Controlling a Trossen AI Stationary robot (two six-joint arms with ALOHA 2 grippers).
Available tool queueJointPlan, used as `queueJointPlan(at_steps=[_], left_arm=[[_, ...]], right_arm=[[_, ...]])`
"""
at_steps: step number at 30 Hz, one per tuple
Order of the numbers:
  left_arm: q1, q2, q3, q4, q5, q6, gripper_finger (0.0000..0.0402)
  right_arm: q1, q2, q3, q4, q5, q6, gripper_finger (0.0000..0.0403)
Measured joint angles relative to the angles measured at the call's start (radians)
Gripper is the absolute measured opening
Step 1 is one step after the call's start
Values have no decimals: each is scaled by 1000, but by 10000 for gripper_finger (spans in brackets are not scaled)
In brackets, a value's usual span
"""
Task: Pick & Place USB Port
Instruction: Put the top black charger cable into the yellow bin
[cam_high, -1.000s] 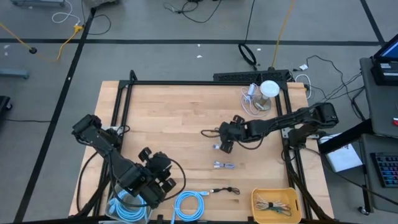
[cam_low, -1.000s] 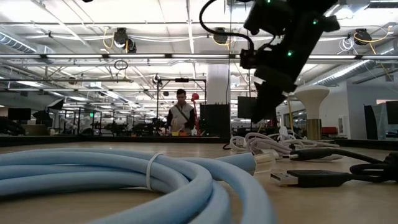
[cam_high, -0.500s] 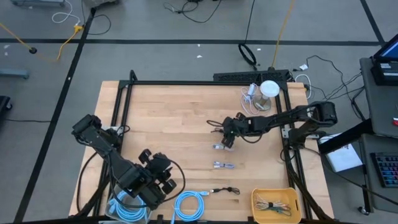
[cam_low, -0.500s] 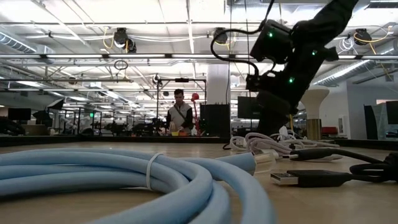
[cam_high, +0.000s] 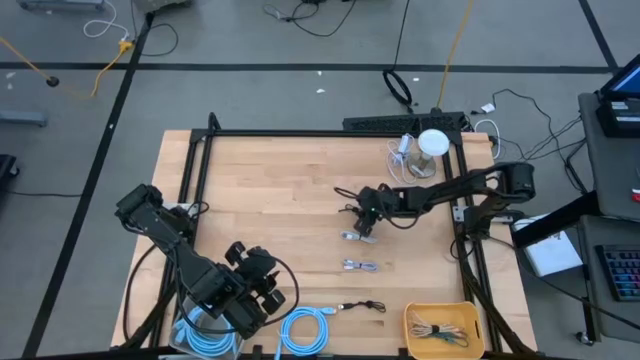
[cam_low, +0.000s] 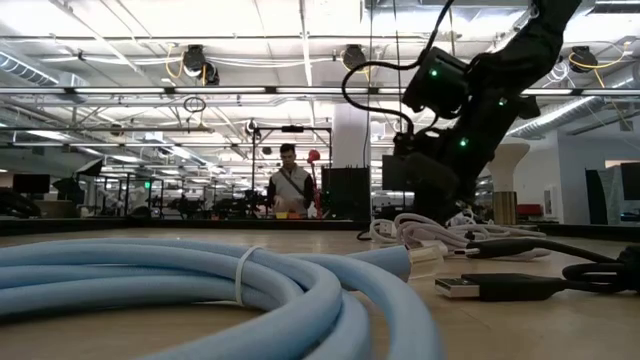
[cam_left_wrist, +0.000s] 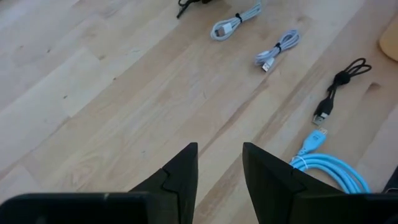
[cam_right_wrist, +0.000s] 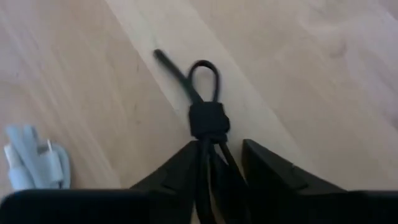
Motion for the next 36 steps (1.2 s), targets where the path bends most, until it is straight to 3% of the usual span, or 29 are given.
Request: queueJointPlan(at_steps=[6,9,14,17,23,26,31,36], left_arm=[[0,0,0,2,3,-1,127],[0,0,0,3,6,-4,127],[0,0,0,0,-8,10,127],[7,0,0,-1,-35,25,127],[13,1,0,-3,-118,47,127],[24,1,0,-3,-131,73,127],[41,1,0,-4,-130,118,127],[58,1,0,-3,-98,131,127]], right_arm=[[25,61,1,50,-27,31,31],[37,40,1,54,-38,59,24],[79,-103,-8,-24,-132,117,24],[147,-267,13,-111,-125,156,24],[366,-567,148,-499,10,219,24],[488,-641,215,-680,-18,309,23],[790,-627,242,-896,-6,571,23],[999,-512,244,-881,52,799,23]])
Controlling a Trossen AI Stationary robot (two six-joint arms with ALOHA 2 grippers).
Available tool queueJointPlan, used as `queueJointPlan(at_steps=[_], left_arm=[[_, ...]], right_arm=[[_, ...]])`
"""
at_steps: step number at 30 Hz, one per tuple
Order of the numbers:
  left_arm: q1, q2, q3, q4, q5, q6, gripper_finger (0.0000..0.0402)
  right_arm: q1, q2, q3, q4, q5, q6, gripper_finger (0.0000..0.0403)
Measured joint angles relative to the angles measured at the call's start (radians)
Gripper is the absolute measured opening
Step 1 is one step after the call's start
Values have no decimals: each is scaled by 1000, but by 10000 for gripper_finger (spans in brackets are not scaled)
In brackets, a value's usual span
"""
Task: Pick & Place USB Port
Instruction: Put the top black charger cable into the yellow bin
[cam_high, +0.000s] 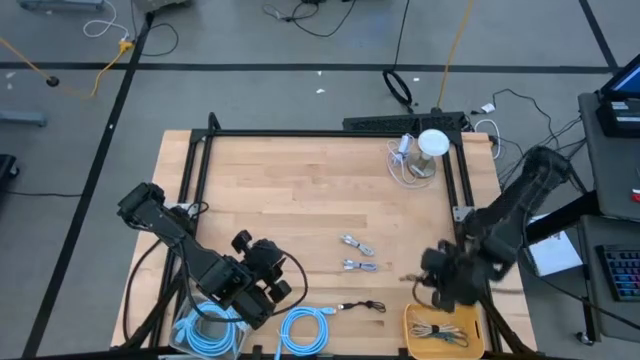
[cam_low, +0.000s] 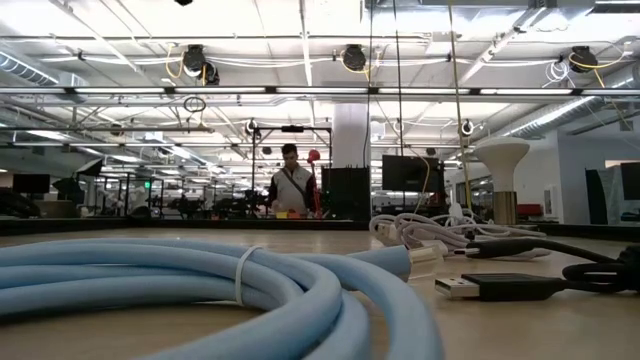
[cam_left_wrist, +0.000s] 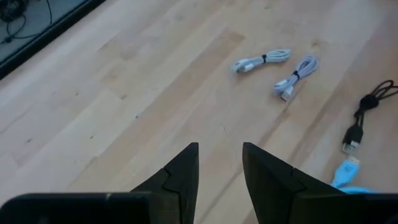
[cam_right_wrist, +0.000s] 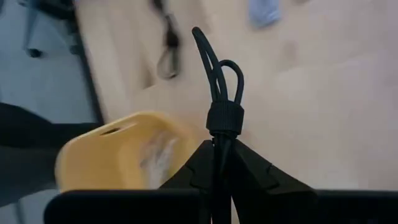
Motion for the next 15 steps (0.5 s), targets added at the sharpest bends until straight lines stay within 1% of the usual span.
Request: queueJointPlan(at_steps=[5,7,9,13,15], left_arm=[[-1,0,0,0,35,17,127],[-2,0,0,0,49,31,127],[0,0,0,0,49,37,127],[6,0,0,0,47,57,127],[11,0,0,0,49,71,127]], right_arm=[[132,107,1,203,-51,149,23],[183,150,26,238,-51,198,22],[224,198,69,192,-52,237,21],[274,282,143,-61,-53,309,21],[283,310,153,-129,-53,329,21]])
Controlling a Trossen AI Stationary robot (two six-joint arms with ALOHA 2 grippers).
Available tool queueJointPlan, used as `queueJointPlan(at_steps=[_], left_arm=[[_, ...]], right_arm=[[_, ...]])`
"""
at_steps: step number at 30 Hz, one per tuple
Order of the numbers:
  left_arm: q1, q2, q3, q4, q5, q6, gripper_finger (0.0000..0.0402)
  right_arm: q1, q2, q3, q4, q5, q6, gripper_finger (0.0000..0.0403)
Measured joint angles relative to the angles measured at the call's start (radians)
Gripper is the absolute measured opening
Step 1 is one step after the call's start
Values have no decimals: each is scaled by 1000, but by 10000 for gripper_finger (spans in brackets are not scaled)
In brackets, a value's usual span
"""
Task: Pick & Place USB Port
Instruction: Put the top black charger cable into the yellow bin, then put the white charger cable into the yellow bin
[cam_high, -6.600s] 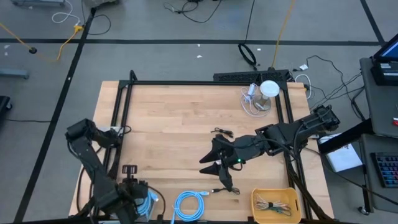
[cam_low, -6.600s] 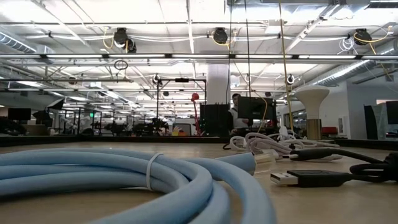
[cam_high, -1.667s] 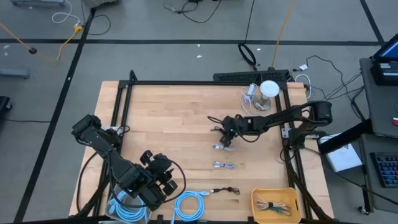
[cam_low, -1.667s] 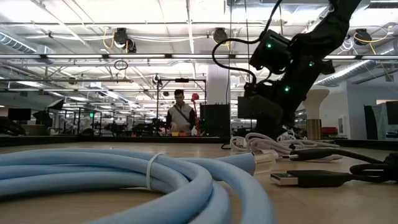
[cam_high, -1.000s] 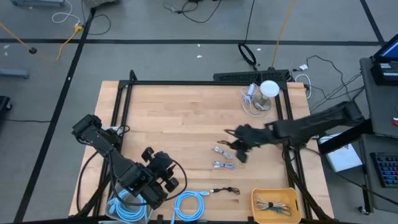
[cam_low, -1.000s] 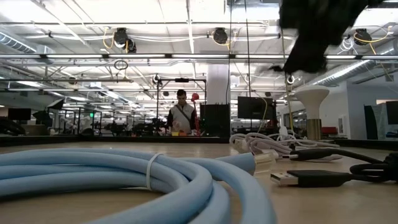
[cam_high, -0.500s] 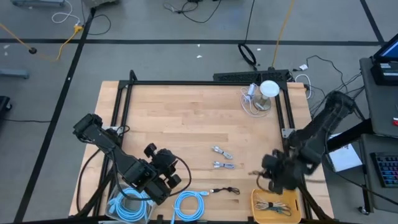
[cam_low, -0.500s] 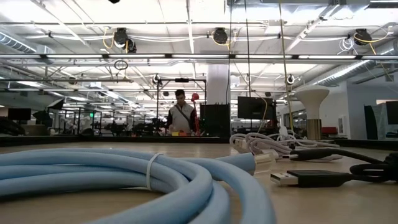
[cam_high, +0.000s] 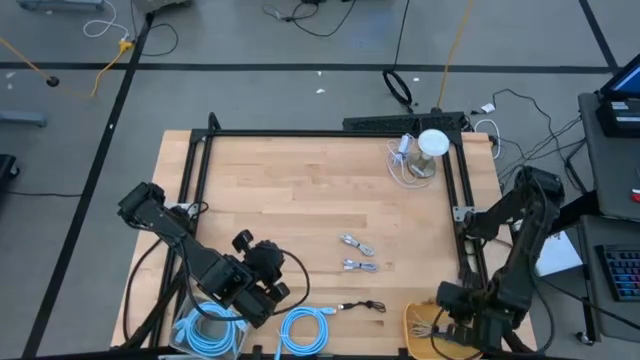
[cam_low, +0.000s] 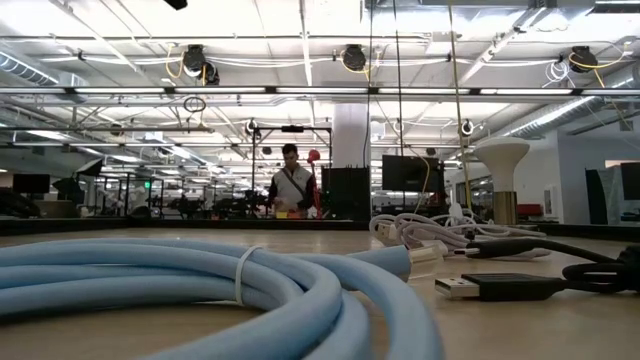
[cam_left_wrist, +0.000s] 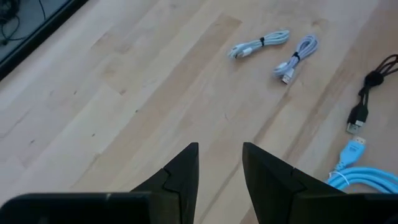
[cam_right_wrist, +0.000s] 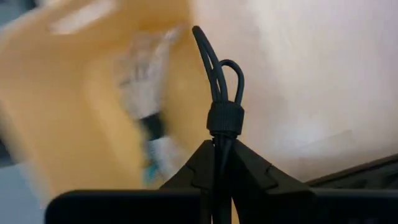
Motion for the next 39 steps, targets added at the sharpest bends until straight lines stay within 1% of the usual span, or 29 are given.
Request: queueJointPlan(at_steps=[1,9,14,16,18,23,27,30,33,36,39], left_arm=[[4,0,0,0,0,6,127],[16,0,0,2,38,32,127],[11,0,0,2,41,28,127],[10,0,0,2,41,28,127],[10,0,0,2,41,28,127],[8,0,0,2,41,32,127],[8,0,0,2,40,33,127],[8,0,0,2,32,33,127],[8,0,0,2,28,33,127],[8,0,0,2,21,28,127],[8,0,0,5,12,28,127]], right_arm=[[1,9,0,-11,1,2,21],[4,21,-15,120,0,10,21],[10,21,-16,76,-1,21,21],[10,21,-20,81,-24,15,23],[9,21,-26,102,-48,6,41],[10,21,-32,134,-51,24,108],[9,21,-32,135,-44,35,138],[9,21,-32,132,-44,41,147],[7,19,-32,121,-40,43,148],[-14,2,-32,109,8,41,143],[-60,-30,-32,103,69,-2,140]])
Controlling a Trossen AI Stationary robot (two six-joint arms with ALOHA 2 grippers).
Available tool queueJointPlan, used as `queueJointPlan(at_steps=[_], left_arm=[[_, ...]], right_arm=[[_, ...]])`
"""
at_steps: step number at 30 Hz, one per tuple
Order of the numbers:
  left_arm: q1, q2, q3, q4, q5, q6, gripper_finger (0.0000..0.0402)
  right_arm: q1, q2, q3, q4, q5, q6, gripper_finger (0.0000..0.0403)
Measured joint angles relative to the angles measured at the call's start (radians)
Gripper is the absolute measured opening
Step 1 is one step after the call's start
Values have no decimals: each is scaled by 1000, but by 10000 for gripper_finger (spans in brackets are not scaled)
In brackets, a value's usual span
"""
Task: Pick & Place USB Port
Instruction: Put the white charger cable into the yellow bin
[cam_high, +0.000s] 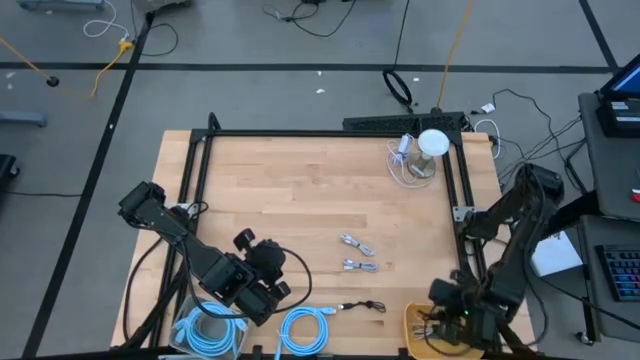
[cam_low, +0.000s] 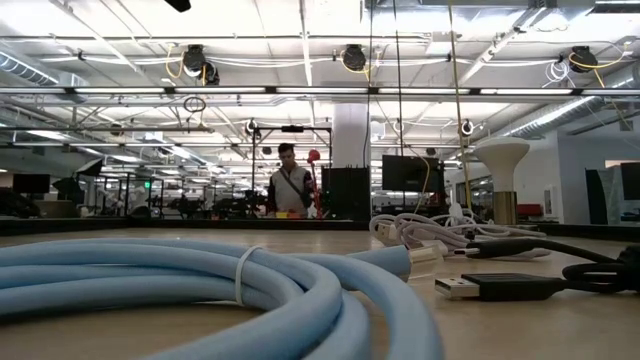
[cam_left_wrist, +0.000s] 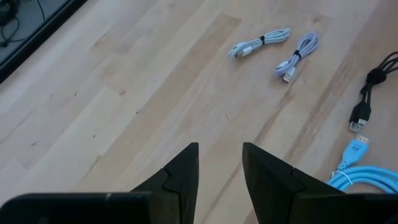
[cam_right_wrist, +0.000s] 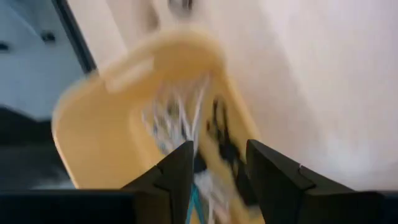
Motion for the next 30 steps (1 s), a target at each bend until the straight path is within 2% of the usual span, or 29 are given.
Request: queueJointPlan(at_steps=[3,6,8,10,12,14,18,25,30], left_arm=[[5,0,0,5,-16,4,127],[20,0,0,13,-19,12,127],[32,0,0,38,-25,31,127],[44,0,0,74,-26,56,127],[51,0,0,111,-23,80,127],[55,0,0,140,-18,98,127],[55,0,0,163,-15,104,127],[41,0,0,163,4,84,127],[23,0,0,156,7,74,127]], right_arm=[[-70,-49,0,0,98,-66,140],[-172,-95,0,2,252,-188,139],[-268,-108,0,3,342,-284,139],[-386,-106,-2,15,365,-381,139],[-513,-90,-21,64,316,-466,143],[-626,-60,-56,181,212,-579,152],[-764,13,-101,372,47,-781,178],[-871,153,-104,388,-2,-893,226],[-897,263,-104,527,-95,-927,247]])
